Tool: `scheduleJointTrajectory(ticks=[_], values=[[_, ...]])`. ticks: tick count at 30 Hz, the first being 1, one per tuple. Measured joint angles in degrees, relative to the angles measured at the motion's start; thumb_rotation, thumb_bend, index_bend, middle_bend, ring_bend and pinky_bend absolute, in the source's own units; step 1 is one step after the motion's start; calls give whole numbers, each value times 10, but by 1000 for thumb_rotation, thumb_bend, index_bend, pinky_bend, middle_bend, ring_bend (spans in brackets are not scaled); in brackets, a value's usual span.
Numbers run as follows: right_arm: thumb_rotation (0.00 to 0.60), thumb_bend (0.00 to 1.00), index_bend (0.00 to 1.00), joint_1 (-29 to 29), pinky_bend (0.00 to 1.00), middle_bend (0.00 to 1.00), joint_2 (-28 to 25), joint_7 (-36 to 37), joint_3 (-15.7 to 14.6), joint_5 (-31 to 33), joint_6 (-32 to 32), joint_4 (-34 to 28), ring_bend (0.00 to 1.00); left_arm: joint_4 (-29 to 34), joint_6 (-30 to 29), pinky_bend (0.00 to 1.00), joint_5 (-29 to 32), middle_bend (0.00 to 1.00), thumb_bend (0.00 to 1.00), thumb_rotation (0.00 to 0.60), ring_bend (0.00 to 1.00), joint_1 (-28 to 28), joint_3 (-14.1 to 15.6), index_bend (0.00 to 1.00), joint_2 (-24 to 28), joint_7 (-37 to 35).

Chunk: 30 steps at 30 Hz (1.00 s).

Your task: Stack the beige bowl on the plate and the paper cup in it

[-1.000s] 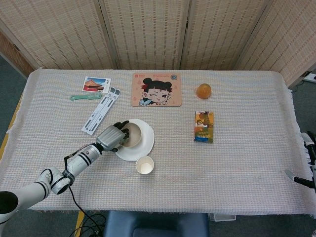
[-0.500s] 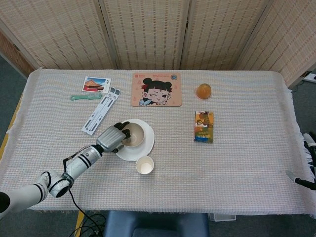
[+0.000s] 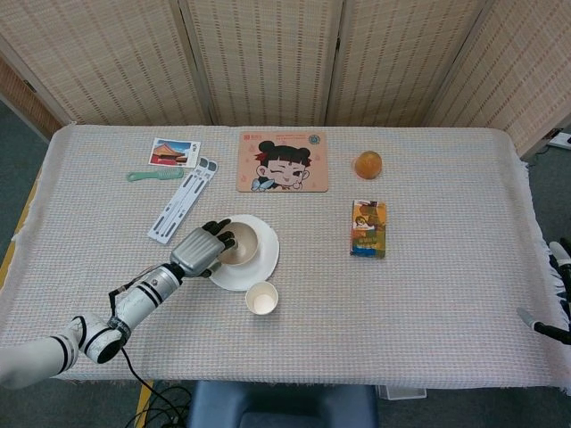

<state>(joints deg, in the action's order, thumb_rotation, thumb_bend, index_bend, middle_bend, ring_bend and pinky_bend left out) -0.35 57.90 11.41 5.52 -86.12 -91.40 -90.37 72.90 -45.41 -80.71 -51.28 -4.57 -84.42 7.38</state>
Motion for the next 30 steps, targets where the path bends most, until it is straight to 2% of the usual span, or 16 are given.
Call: scheduleJointTrajectory(ticks=[8,14,18,24,30], values=[[600,120,0,-2,0,0,0,-2,-2,-5,-4,-1,0,84,-22,201,21,239,450,600,56,11,-10,288,47,45],[600,120,0,1,0,0,-1,-2,-5,-11,2,-4,0,190,-57,202,50,230,439,600,51,33,-19,265,114,88],[600,120,0,6,0,0,-2,1,-8,-18,10,-4,0,284,-79,202,95,195,366,600,30,54,-20,214,175,132],[600,119,0,10,0,0,-4,13,-15,-34,14,-1,0,420,-105,202,182,170,343,600,22,75,-7,200,238,225],[600,119,0,6,0,0,-7,28,-18,-41,2,2,0,460,-105,201,248,126,270,600,0,73,19,171,240,286]])
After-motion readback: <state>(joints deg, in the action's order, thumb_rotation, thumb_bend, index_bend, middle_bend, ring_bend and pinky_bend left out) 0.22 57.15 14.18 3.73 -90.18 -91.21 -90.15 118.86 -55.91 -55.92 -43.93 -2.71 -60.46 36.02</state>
